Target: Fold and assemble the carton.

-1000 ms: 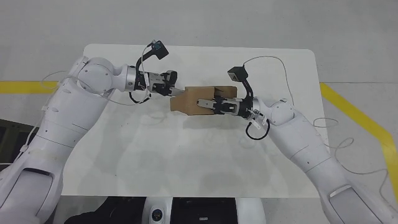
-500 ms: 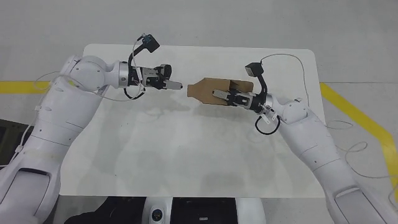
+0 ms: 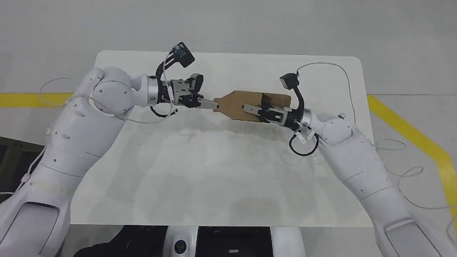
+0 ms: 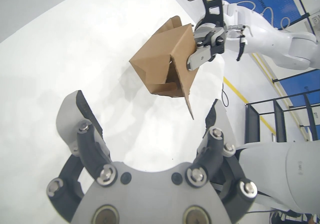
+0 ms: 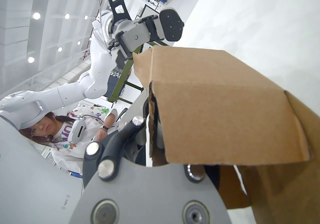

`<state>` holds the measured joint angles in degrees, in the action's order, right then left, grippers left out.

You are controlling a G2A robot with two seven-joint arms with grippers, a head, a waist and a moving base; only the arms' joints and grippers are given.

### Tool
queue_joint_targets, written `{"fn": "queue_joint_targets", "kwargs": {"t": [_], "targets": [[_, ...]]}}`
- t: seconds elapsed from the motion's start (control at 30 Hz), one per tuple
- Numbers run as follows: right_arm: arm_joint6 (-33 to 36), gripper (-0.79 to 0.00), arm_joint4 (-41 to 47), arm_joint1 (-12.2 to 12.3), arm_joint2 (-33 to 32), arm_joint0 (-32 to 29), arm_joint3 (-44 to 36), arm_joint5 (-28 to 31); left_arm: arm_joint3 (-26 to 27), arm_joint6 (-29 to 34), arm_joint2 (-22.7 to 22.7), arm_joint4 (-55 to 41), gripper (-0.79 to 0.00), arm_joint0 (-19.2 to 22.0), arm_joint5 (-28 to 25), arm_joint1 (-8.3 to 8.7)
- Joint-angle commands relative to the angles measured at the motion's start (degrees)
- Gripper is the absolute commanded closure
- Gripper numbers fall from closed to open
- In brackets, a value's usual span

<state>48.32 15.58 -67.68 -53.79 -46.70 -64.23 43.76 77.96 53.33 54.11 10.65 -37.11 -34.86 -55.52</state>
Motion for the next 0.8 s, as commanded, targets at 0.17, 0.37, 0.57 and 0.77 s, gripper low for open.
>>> {"fn": "queue_joint_targets", "kwargs": {"t": [0.17, 0.37, 0.57, 0.77], "targets": [[1.2, 0.0, 1.01, 0.16, -0.68, -0.46, -1.66, 0.2, -2.67, -2.53, -0.87, 3.46, -0.785, 1.21, 1.39, -0.55], [2.07, 0.0, 1.91, 0.06, -0.62, -0.61, -2.68, 0.3, -4.26, -2.43, -1.39, 2.84, -0.785, 2.13, 1.03, -0.95], [2.42, 0.0, 3.21, -0.25, -0.21, -0.35, -3.22, 0.93, -4.97, -1.87, -1.63, 1.85, -0.785, 2.48, 0.59, -1.17], [2.86, 0.0, 4.39, -0.82, 0.85, 0.54, -2.97, 1.54, -4.09, -0.91, -1.14, 0.36, -0.785, 2.06, -0.31, -1.05]]}}
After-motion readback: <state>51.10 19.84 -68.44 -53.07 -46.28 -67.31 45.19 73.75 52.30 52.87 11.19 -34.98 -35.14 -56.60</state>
